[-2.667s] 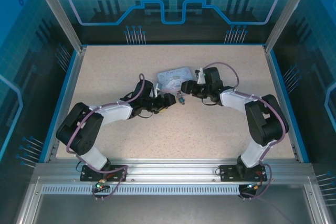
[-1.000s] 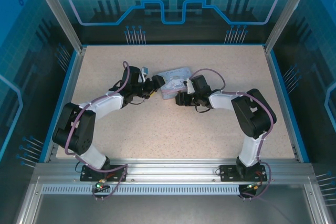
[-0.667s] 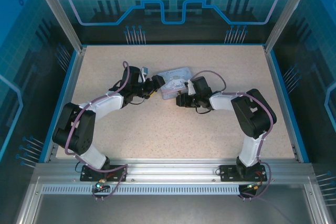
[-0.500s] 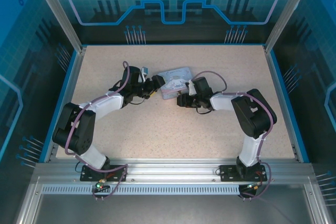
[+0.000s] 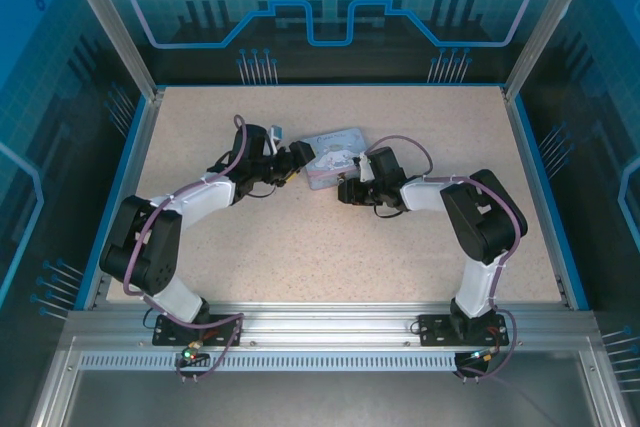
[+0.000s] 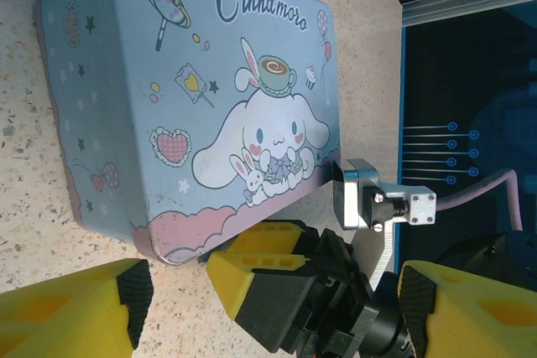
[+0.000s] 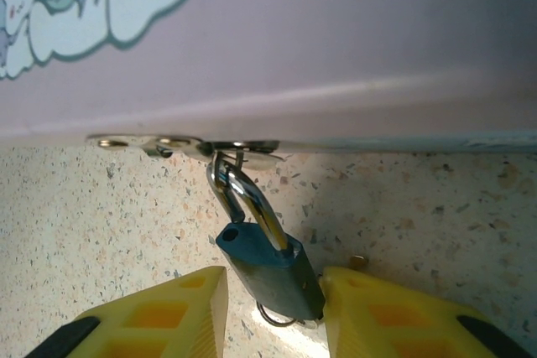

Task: Unlock the padlock with the key

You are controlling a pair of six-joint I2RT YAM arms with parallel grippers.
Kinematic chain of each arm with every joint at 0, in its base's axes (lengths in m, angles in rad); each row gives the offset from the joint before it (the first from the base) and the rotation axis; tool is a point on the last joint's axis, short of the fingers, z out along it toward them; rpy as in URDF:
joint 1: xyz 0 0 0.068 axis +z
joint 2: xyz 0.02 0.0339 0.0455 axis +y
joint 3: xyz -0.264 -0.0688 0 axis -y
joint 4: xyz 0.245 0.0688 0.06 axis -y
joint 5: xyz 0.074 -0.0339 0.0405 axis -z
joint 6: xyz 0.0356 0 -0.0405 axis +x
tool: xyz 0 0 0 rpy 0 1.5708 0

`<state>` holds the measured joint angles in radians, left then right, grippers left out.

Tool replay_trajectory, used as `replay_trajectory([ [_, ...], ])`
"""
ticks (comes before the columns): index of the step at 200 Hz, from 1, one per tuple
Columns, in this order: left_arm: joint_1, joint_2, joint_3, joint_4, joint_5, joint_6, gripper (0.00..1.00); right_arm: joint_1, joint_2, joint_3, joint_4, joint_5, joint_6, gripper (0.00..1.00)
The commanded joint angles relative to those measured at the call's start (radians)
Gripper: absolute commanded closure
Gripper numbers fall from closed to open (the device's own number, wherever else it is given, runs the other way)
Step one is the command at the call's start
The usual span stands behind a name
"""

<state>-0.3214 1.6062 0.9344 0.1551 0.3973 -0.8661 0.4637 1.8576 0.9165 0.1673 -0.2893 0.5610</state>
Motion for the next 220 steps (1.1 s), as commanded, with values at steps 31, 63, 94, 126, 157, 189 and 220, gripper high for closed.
replay_trajectory([
  [31, 0.010, 0.010, 0.034, 0.007, 0.018, -0.017, 0.21, -0.007, 0.011, -0.020, -0.006, -0.010, 0.009, 0.72],
  [63, 0.010, 0.009, 0.036, 0.007, 0.014, -0.015, 0.21, -0.005, 0.009, -0.028, -0.005, 0.003, 0.017, 0.84],
  [94, 0.012, 0.014, 0.040, 0.005, 0.012, -0.011, 0.21, -0.005, 0.004, -0.031, 0.000, 0.005, 0.028, 0.83],
  [126, 0.012, 0.012, 0.041, 0.005, 0.014, -0.010, 0.21, -0.005, 0.000, -0.031, 0.017, 0.005, 0.042, 0.76],
  [157, 0.013, 0.015, 0.043, -0.002, 0.009, -0.001, 0.21, 0.004, 0.011, -0.031, 0.019, 0.020, 0.061, 0.79],
  [189, 0.018, 0.020, 0.043, -0.011, 0.000, 0.011, 0.20, 0.004, 0.016, -0.059, 0.036, 0.033, 0.087, 0.87],
  [220, 0.019, 0.023, 0.052, -0.033, -0.011, 0.035, 0.20, 0.004, 0.014, -0.067, 0.049, 0.032, 0.105, 0.95],
])
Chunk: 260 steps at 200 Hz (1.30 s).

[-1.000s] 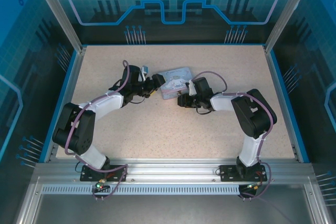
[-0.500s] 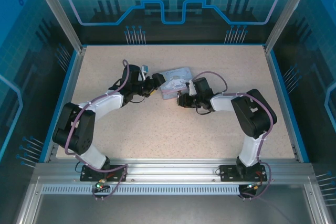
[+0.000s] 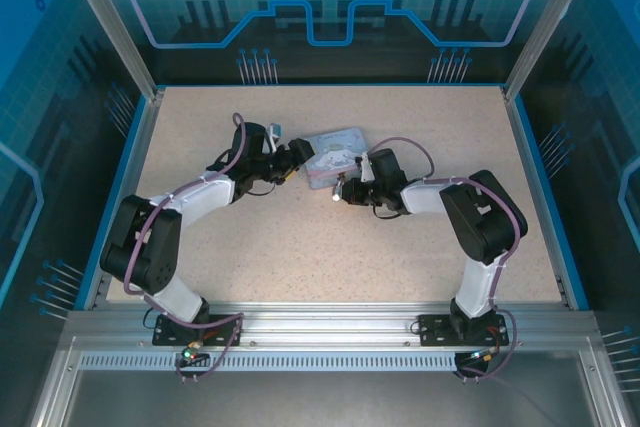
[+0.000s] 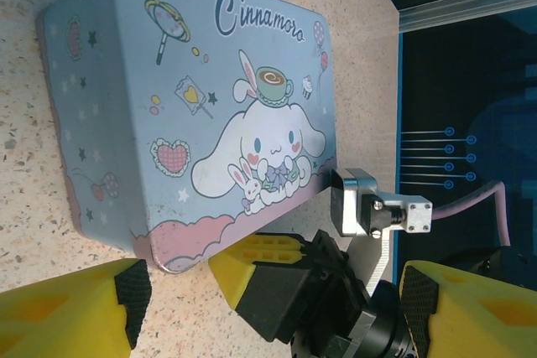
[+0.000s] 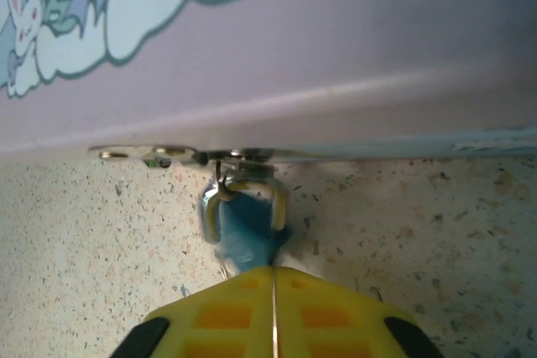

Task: Unlock the padlock with the key

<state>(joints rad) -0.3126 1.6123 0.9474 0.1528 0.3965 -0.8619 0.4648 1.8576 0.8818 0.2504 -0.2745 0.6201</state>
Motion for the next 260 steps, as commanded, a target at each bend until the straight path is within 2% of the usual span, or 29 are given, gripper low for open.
replay_trajectory([
  [1, 0.010, 0.017, 0.040, -0.032, -0.010, 0.032, 0.20, 0.003, 0.015, -0.033, -0.034, 0.018, 0.046, 0.95],
  [31, 0.011, 0.016, 0.044, -0.050, -0.019, 0.053, 0.20, 0.003, 0.013, -0.034, -0.026, 0.013, 0.058, 0.96],
  [49, 0.012, 0.015, 0.043, -0.055, -0.024, 0.059, 0.20, 0.003, 0.001, -0.045, -0.019, 0.011, 0.068, 0.92],
  [86, 0.012, 0.015, 0.049, -0.057, -0.018, 0.063, 0.19, 0.003, -0.049, -0.114, 0.056, 0.042, 0.110, 0.69],
  [94, 0.011, 0.017, 0.051, -0.058, -0.018, 0.062, 0.20, 0.004, -0.048, -0.120, 0.073, 0.044, 0.113, 0.66],
  [128, 0.014, 0.029, 0.064, -0.056, -0.017, 0.063, 0.19, 0.013, 0.005, -0.108, 0.136, 0.019, 0.121, 0.63],
  [174, 0.029, 0.055, 0.089, -0.056, -0.007, 0.063, 0.19, 0.049, 0.080, -0.057, 0.153, 0.055, 0.136, 0.56],
  [260, 0.052, 0.076, 0.117, -0.044, 0.022, 0.043, 0.18, 0.096, 0.159, -0.027, 0.204, 0.103, 0.150, 0.59],
])
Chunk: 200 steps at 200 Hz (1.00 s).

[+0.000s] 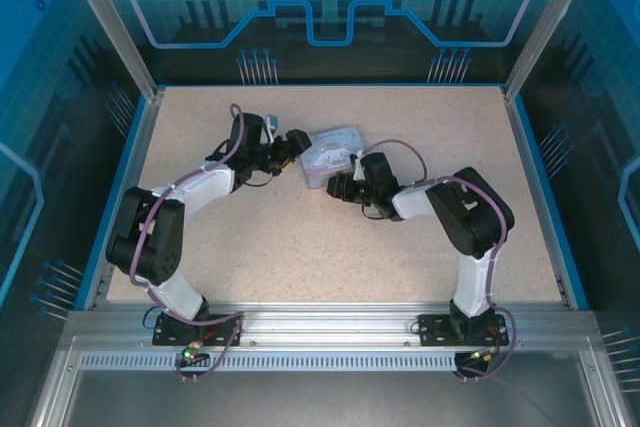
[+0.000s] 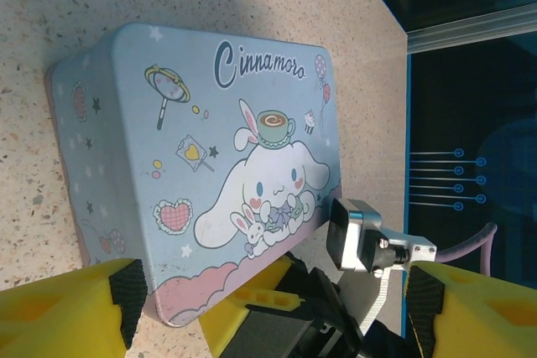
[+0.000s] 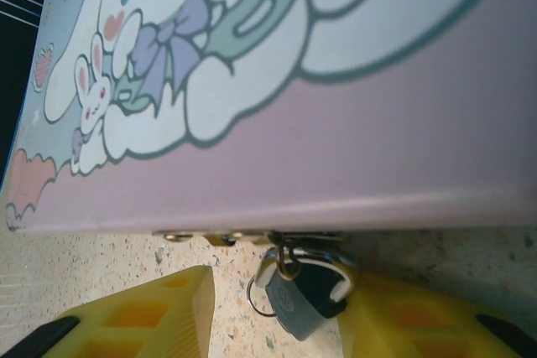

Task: Unlock the padlock with the key

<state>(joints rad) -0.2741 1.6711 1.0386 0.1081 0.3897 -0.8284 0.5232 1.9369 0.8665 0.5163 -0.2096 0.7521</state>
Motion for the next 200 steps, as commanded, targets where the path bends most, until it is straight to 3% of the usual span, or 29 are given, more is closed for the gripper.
replay_trajectory([
  [1, 0.013, 0.018, 0.026, 0.001, 0.028, 0.009, 0.18, 0.039, 0.080, -0.012, -0.061, 0.039, 0.019, 0.59],
  [73, 0.016, 0.015, 0.021, 0.007, 0.041, -0.005, 0.18, 0.108, 0.064, -0.046, -0.034, 0.228, 0.049, 0.69],
  [126, 0.019, 0.027, 0.028, 0.010, 0.047, -0.005, 0.17, 0.113, 0.054, -0.053, -0.045, 0.253, 0.048, 0.81],
  [164, 0.024, 0.040, 0.041, 0.011, 0.051, -0.002, 0.17, 0.113, 0.050, -0.059, -0.044, 0.254, 0.049, 0.96],
  [200, 0.028, 0.045, 0.049, -0.017, 0.028, 0.030, 0.17, 0.105, 0.042, -0.066, -0.054, 0.247, 0.049, 1.00],
])
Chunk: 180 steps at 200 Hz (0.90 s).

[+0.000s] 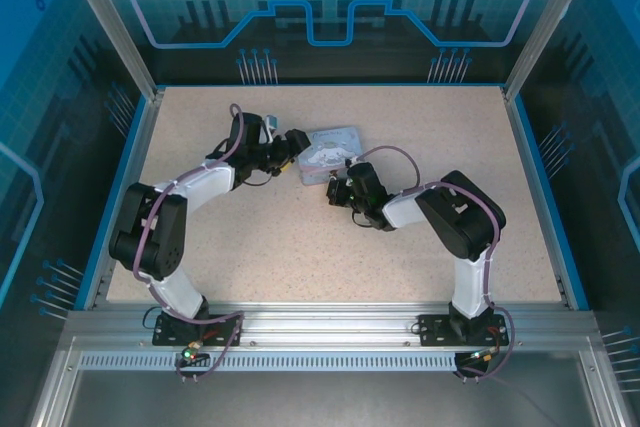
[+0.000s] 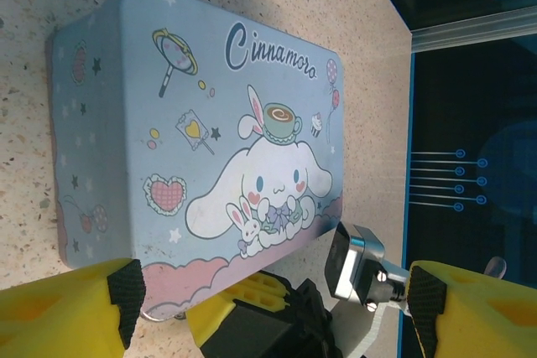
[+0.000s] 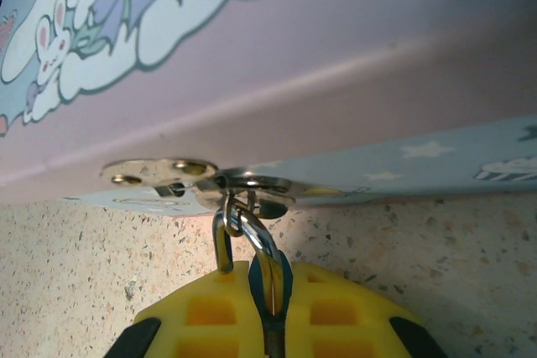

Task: Unlock the padlock with the key

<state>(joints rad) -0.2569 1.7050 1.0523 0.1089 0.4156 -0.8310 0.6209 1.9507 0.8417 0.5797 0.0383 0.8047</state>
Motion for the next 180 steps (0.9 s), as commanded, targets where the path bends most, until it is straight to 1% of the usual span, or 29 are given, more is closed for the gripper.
replay_trajectory([
  [1, 0.011, 0.011, 0.035, -0.020, 0.000, 0.035, 0.17, 0.007, 0.027, -0.041, -0.117, -0.002, -0.004, 1.00],
  [57, 0.000, 0.010, 0.072, -0.187, -0.136, 0.200, 0.17, -0.049, 0.006, -0.110, -0.046, -0.078, 0.035, 1.00],
  [105, -0.058, 0.021, 0.097, -0.289, -0.266, 0.313, 0.16, -0.101, -0.020, -0.152, -0.025, -0.142, 0.040, 1.00],
  [152, -0.106, 0.075, 0.117, -0.307, -0.355, 0.358, 0.16, -0.152, -0.014, -0.179, 0.036, -0.209, 0.091, 1.00],
  [180, -0.126, 0.107, 0.122, -0.305, -0.381, 0.378, 0.15, -0.165, -0.005, -0.179, 0.059, -0.230, 0.129, 1.00],
])
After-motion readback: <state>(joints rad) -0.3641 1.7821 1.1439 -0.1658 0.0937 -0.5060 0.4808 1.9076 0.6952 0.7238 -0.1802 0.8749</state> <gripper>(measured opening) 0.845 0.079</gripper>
